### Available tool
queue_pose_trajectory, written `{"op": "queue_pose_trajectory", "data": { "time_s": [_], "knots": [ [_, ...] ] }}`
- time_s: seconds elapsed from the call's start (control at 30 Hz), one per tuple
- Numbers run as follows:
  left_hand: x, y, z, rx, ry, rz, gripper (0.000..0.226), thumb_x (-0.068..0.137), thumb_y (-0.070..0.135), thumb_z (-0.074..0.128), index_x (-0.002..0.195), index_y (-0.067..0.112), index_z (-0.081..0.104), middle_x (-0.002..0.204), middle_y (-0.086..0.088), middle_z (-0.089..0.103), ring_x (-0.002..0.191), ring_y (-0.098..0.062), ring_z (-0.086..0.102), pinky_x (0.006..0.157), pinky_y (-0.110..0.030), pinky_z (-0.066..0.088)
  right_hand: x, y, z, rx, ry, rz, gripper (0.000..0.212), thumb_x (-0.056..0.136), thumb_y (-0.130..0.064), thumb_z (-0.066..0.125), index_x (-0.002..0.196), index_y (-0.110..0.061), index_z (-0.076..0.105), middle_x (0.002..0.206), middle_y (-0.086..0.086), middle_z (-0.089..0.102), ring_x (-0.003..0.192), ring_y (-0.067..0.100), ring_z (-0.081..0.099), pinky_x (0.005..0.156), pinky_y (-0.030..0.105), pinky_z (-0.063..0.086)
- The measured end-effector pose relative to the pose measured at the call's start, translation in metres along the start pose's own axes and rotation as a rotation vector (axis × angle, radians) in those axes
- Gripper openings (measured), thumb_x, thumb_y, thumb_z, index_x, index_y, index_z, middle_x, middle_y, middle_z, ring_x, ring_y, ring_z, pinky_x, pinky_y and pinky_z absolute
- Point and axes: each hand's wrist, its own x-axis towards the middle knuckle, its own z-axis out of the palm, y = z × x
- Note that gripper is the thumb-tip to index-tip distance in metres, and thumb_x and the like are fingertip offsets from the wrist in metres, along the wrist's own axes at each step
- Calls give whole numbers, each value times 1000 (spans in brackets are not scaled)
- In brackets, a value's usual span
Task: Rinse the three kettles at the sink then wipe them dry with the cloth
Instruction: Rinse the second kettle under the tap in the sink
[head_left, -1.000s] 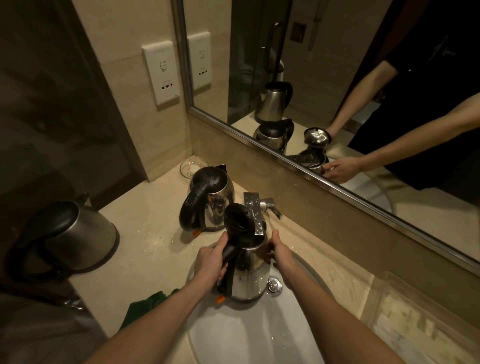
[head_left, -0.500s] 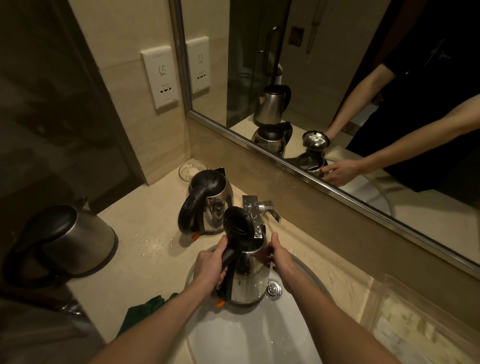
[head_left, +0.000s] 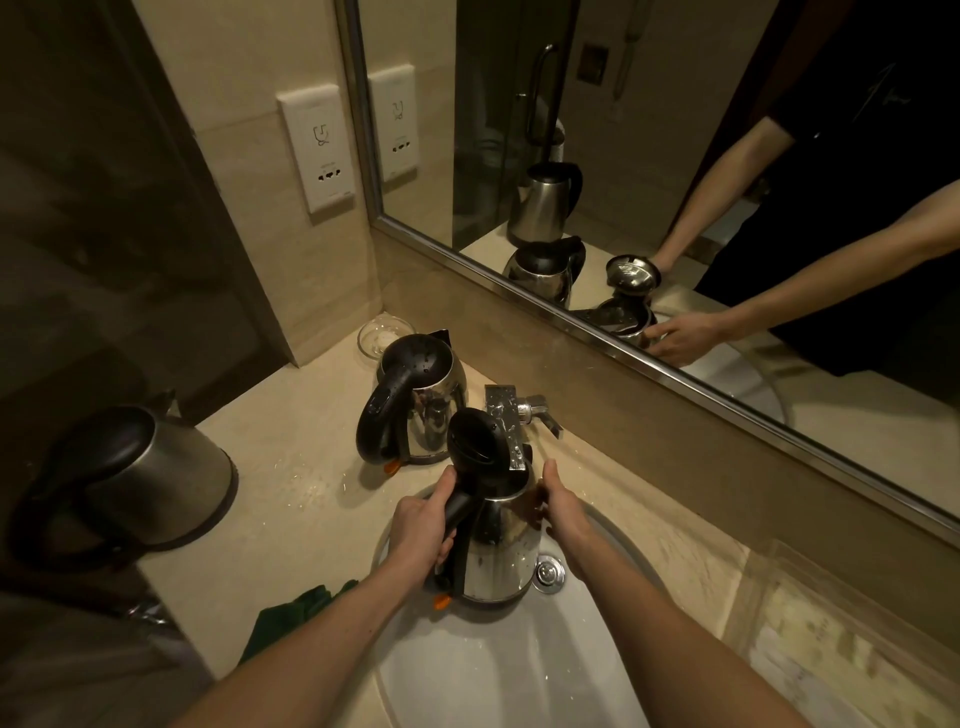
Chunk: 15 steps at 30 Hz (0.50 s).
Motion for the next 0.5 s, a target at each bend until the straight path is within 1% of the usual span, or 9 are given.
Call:
{"op": "queue_pose_trajectory", "data": {
  "time_s": [0.3,0.43,0.5],
  "knots": [
    [1,0,1,18,0,-2,59,95,58,52,65,8,56,42,-1,47,34,-12,44,41,-23,36,0,0,-2,24,-1,1,65,103,-47,17,132,-1,51,136,17,52,129,27,46,110,37,26],
    [2,1,2,21,-3,-3,60,95,59,51,63,9,55,42,-1,47,34,-13,43,42,-24,37,3,1,-2,23,3,1,65,102,-49,18,126,-2,56,133,16,55,120,25,50,109,37,28],
    [2,1,2,18,-7,-1,60,95,59,51,62,9,54,42,-1,46,34,-13,43,43,-24,37,4,1,-2,31,4,1,65,102,-49,19,124,-1,58,132,16,56,121,25,50,109,36,27]
  ]
}}
